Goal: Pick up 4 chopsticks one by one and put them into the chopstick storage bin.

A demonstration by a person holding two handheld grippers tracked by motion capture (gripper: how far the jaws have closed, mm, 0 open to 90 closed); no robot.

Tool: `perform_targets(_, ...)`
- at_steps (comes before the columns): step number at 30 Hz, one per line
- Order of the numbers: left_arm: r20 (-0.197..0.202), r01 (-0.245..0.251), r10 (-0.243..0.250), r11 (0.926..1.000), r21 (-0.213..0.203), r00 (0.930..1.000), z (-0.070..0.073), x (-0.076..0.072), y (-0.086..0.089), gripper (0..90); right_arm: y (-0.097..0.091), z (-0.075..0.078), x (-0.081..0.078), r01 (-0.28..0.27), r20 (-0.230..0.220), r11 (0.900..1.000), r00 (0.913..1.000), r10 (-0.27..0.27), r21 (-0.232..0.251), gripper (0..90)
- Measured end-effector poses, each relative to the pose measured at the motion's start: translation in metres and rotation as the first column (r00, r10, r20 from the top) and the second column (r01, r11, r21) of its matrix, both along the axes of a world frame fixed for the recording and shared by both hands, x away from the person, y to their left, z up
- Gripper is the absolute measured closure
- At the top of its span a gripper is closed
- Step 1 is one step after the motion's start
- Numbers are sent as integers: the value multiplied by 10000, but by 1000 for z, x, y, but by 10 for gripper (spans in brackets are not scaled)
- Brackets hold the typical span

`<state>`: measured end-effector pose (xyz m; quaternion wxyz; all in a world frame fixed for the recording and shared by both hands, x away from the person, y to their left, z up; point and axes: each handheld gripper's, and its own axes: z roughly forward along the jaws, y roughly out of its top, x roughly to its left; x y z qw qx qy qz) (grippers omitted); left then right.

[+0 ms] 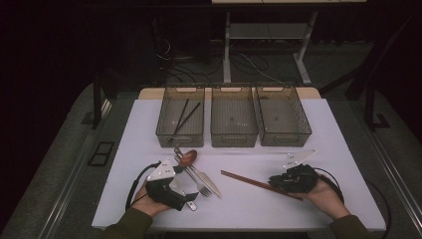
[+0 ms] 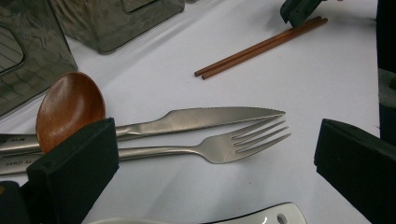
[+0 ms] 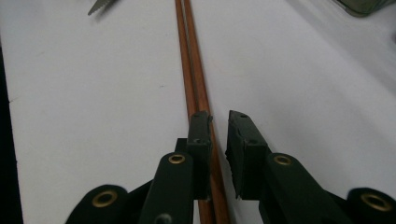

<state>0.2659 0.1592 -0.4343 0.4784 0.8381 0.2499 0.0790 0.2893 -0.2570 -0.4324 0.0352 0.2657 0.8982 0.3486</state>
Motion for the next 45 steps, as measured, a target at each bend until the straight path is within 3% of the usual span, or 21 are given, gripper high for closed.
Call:
perform_targets(28, -17, 23, -23, 10000, 2, 10000, 0, 0, 0, 0, 0, -7, 3, -104, -171, 9992, 9998, 97, -396, 810)
perform_targets(45, -26, 45, -45, 10000, -1, 10000, -1, 0, -1, 0, 0, -10, 2, -499, 260, 9972, 9983, 514, -555, 840)
